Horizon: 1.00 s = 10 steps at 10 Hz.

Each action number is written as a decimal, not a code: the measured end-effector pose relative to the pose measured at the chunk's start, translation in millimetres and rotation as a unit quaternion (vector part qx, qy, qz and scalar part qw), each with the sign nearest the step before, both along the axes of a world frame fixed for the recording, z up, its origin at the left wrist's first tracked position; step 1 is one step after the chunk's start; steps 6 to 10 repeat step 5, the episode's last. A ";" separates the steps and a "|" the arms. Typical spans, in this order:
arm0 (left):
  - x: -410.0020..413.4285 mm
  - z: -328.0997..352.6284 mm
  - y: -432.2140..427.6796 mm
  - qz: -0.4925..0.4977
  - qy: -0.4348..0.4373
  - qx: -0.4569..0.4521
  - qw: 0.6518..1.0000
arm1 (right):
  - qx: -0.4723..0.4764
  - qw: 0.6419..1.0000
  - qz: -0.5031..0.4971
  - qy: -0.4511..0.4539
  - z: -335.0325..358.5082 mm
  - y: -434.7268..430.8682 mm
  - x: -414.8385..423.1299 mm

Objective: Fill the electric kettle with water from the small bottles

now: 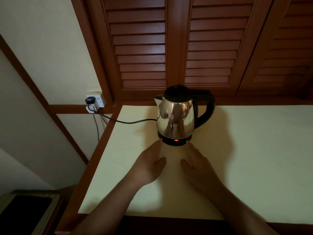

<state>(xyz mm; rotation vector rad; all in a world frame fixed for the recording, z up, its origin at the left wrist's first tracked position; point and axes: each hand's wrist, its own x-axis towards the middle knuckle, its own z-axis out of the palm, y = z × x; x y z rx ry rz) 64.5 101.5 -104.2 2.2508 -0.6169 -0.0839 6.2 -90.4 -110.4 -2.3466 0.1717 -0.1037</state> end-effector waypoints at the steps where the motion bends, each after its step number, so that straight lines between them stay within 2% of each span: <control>1: -0.2 0.8 -0.1 0.003 0.001 0.013 1.000 | 0.002 1.000 0.001 -0.001 -2.0 -0.4 0.3; 3: 0.9 -0.1 -0.1 0.003 0.007 0.011 1.000 | 0.005 1.000 0.000 -0.011 -5.9 -0.4 -0.2; 5: -23.9 -14.4 9.4 -0.013 0.049 -0.067 0.996 | 0.063 0.997 -0.027 -0.024 -25.6 4.4 -20.9; 10: -23.9 -14.4 9.4 -0.013 0.049 -0.067 0.996 | 0.063 0.997 -0.027 -0.024 -25.6 4.4 -20.9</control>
